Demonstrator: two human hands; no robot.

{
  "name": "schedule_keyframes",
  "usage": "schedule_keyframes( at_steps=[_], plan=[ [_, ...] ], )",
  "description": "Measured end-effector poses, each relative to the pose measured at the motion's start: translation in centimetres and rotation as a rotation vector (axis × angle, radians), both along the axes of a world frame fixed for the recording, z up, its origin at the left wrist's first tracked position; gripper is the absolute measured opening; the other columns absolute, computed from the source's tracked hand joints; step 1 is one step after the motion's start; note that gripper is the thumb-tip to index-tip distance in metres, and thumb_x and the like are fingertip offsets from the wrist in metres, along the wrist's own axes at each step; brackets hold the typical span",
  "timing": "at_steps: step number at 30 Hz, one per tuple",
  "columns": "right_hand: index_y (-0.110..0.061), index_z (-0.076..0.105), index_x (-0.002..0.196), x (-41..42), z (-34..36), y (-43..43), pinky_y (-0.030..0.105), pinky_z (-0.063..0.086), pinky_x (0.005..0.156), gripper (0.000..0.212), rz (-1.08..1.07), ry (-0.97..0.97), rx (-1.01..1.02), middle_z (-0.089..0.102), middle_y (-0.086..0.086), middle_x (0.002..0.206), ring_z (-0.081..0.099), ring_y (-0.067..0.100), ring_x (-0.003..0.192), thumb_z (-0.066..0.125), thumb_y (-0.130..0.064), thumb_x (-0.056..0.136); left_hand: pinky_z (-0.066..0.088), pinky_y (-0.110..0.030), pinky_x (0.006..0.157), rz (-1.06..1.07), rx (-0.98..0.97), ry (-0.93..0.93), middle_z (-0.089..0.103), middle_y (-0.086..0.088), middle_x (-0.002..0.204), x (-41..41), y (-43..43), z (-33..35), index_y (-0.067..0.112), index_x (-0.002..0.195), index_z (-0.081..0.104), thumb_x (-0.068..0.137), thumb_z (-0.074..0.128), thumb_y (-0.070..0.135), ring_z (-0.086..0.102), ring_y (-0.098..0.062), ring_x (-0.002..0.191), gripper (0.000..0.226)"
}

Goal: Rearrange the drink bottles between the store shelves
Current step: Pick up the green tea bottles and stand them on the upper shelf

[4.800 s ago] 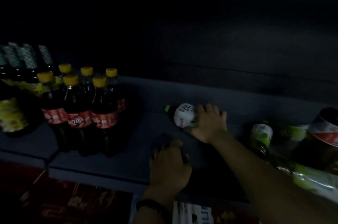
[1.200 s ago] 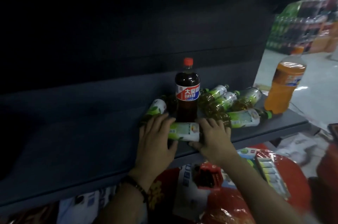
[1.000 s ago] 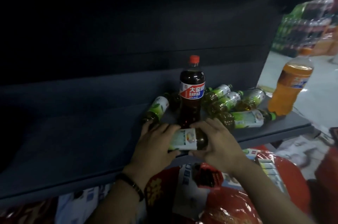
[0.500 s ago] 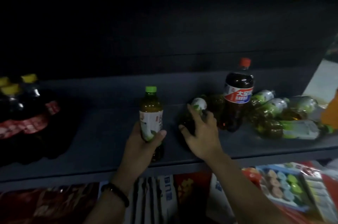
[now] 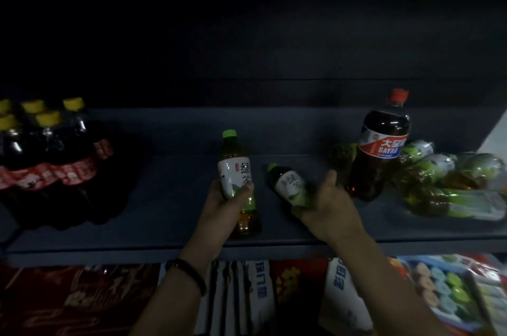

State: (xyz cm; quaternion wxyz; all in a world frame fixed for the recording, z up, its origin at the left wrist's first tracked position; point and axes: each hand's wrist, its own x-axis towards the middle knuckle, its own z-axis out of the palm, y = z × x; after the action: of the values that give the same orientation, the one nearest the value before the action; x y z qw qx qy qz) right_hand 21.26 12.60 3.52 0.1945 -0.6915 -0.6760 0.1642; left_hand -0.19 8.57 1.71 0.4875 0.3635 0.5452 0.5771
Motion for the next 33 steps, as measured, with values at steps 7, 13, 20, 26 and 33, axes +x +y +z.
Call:
schedule_keyframes(
  at_steps=[7, 13, 20, 26, 33],
  plan=[
    [-0.021, 0.074, 0.110, 0.5, 0.4, -0.8, 0.028, 0.051, 0.064, 0.044, 0.108, 0.319, -0.149, 0.077, -0.006, 0.089, 0.072, 0.014, 0.084, 0.089, -0.038, 0.073, 0.064, -0.040, 0.076, 0.038, 0.004, -0.071, 0.083, -0.009, 0.103, 0.9, -1.1, 1.0, 0.021, 0.117, 0.073, 0.087, 0.087, 0.034, 0.078, -0.029, 0.089, 0.036],
    [-0.009, 0.076, 0.107, -1.6, 2.7, -3.8, 0.032, 0.062, 0.068, 0.036, 0.260, 0.945, -0.231, 0.082, 0.010, 0.092, 0.079, 0.024, 0.084, 0.093, -0.006, 0.075, 0.062, -0.043, 0.080, 0.058, 0.113, -0.122, 0.081, -0.015, 0.104, -0.5, -4.7, 2.8, 0.012, 0.116, 0.077, 0.078, 0.088, 0.034, 0.078, -0.030, 0.089, 0.045],
    [-0.017, 0.065, 0.134, -7.0, 5.2, -11.0, 0.042, 0.059, 0.101, 0.050, 0.594, 0.953, -0.301, 0.079, 0.001, 0.122, 0.075, 0.019, 0.115, 0.085, -0.010, 0.088, 0.056, -0.057, 0.105, 0.139, 0.210, -0.101, 0.078, -0.019, 0.124, -3.8, -12.9, 4.7, 0.012, 0.130, 0.072, 0.092, 0.080, 0.016, 0.073, -0.041, 0.118, 0.039],
    [-0.029, 0.061, 0.135, -9.9, 9.3, -18.3, 0.029, 0.061, 0.093, 0.049, 0.638, 1.137, -0.307, 0.079, -0.011, 0.117, 0.075, 0.010, 0.110, 0.075, -0.021, 0.090, 0.064, -0.044, 0.090, 0.220, 0.303, 0.001, 0.081, -0.012, 0.118, -7.5, -21.2, 11.7, 0.019, 0.129, 0.072, 0.086, 0.079, 0.017, 0.078, -0.033, 0.110, 0.043],
    [-0.027, 0.061, 0.128, -14.2, 19.6, -24.0, 0.021, 0.060, 0.077, 0.045, 0.851, 1.039, -0.102, 0.080, -0.008, 0.114, 0.076, 0.005, 0.099, 0.071, 0.001, 0.095, 0.060, -0.051, 0.099, 0.302, 0.421, 0.139, 0.080, -0.010, 0.120, -12.1, -28.2, 22.6, 0.020, 0.131, 0.071, 0.085, 0.077, 0.031, 0.076, -0.032, 0.113, 0.048]
  ],
)
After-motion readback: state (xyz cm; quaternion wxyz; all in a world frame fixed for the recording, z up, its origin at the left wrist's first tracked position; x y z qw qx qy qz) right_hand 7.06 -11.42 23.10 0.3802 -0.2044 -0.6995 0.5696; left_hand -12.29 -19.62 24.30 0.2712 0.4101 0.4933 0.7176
